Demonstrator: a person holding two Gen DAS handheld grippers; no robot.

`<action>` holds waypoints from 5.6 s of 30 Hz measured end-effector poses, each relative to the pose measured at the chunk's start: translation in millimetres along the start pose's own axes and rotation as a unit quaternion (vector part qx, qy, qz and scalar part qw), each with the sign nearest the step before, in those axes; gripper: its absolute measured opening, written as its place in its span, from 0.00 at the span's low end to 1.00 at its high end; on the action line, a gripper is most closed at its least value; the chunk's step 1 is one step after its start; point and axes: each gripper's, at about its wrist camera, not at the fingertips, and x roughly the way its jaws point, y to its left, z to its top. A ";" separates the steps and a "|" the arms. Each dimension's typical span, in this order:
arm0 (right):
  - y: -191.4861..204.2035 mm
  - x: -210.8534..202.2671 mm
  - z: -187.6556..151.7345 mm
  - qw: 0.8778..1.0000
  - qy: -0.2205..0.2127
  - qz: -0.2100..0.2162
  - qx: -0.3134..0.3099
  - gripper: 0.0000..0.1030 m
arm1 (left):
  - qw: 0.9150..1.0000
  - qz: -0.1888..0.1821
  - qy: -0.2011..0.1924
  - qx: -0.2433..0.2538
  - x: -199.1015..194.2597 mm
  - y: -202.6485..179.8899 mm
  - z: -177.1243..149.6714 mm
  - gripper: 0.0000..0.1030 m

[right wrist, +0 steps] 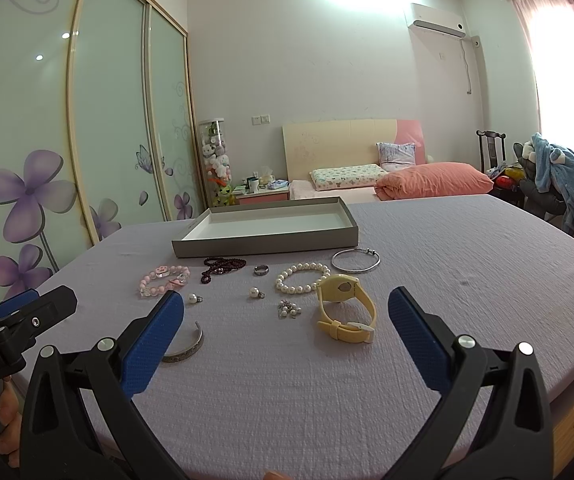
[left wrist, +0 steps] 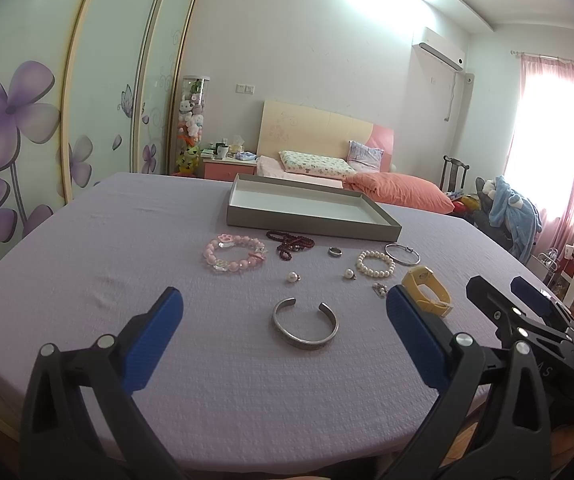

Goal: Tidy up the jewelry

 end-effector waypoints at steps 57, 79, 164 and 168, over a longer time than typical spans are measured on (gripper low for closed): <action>-2.1 11.0 0.2 1.000 0.022 0.005 0.014 0.98 | 1.000 -0.001 0.018 0.001 5.2 -1.5 -1.2 0.96; -46.5 139.3 -4.8 0.960 0.276 -0.038 0.015 0.78 | 0.988 -0.039 0.145 0.030 89.1 -6.0 -6.7 0.96; -49.9 420.5 111.7 0.947 0.321 0.002 0.006 0.36 | 0.980 0.026 0.198 0.004 386.2 25.0 177.0 0.64; -48.8 432.0 107.6 0.944 0.328 -0.016 0.004 0.45 | 0.979 0.028 0.203 0.004 398.6 25.0 174.7 0.64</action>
